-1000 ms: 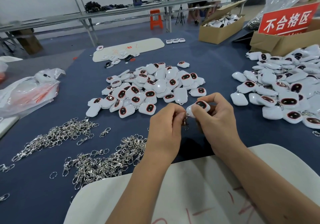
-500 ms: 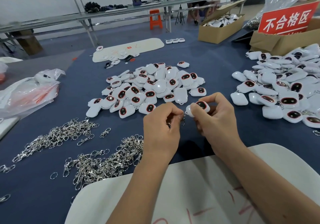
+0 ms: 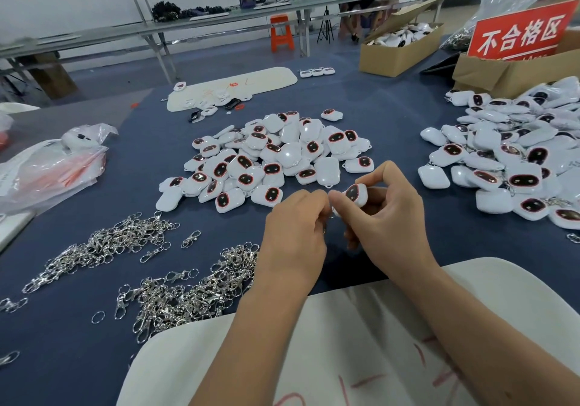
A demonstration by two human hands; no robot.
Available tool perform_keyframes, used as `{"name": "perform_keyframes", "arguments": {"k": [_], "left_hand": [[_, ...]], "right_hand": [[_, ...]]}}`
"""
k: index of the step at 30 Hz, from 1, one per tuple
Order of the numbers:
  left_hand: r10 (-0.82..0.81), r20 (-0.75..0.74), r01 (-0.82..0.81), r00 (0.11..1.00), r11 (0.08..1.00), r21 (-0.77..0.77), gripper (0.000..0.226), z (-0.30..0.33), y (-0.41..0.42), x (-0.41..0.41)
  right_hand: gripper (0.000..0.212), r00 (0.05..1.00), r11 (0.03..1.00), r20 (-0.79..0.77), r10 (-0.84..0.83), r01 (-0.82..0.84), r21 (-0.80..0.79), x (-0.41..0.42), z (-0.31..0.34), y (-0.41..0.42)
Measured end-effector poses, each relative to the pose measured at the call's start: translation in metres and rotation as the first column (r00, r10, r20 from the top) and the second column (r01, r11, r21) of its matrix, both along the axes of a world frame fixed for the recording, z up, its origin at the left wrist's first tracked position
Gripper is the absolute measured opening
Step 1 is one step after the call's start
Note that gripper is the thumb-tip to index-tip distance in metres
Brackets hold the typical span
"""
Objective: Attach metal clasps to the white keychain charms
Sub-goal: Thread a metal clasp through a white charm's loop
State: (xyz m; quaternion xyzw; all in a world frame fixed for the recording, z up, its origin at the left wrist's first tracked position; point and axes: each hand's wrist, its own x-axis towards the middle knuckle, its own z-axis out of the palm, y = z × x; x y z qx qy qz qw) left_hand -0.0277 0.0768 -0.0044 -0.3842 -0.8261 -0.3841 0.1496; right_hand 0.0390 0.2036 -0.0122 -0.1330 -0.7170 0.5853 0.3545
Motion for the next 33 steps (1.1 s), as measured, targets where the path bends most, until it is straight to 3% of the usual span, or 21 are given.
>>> {"name": "perform_keyframes", "arguments": {"k": [4, 9, 12, 14, 18, 23, 29, 33], "left_hand": [[-0.023, 0.103, 0.016, 0.994, 0.998, 0.067, 0.018, 0.002, -0.002, 0.000], [-0.089, -0.017, 0.088, 0.996, 0.995, -0.047, 0.017, 0.004, -0.006, 0.000], [-0.111, -0.009, 0.110, 0.994, 0.989, -0.101, 0.021, 0.003, -0.007, -0.001], [-0.060, 0.059, 0.062, 0.996, 0.998, -0.027, 0.018, 0.000, -0.005, 0.000], [-0.053, 0.375, -0.062, 0.925, 0.956, 0.288, 0.017, 0.000, 0.004, 0.006], [-0.177, 0.565, -0.132, 0.806, 0.877, 0.462, 0.016, 0.000, 0.008, 0.004], [-0.251, 0.631, -0.258, 0.735, 0.757, 0.601, 0.016, 0.000, 0.008, 0.004], [-0.206, 0.602, -0.280, 0.772, 0.739, 0.612, 0.019, -0.002, 0.008, 0.003]], "right_hand": [[0.035, 1.000, 1.000, 0.001, 0.024, -0.024, -0.014, 0.001, 0.001, 0.002], [0.031, 0.998, 0.998, 0.047, 0.030, -0.033, 0.051, -0.001, 0.000, 0.004], [0.030, 0.997, 0.993, 0.081, 0.007, -0.016, 0.113, -0.002, -0.002, 0.004], [0.028, 0.997, 0.999, 0.080, 0.022, -0.024, 0.025, -0.004, -0.002, 0.006], [0.023, 0.995, 0.964, -0.007, 0.099, -0.097, -0.248, -0.004, -0.002, 0.011], [0.023, 0.988, 0.929, -0.073, 0.139, -0.155, -0.337, -0.004, -0.002, 0.013], [0.037, 0.977, 0.908, -0.069, 0.203, -0.215, -0.359, -0.004, 0.000, 0.011], [0.023, 0.962, 0.895, -0.070, 0.263, -0.270, -0.356, -0.004, 0.000, 0.012]]}}
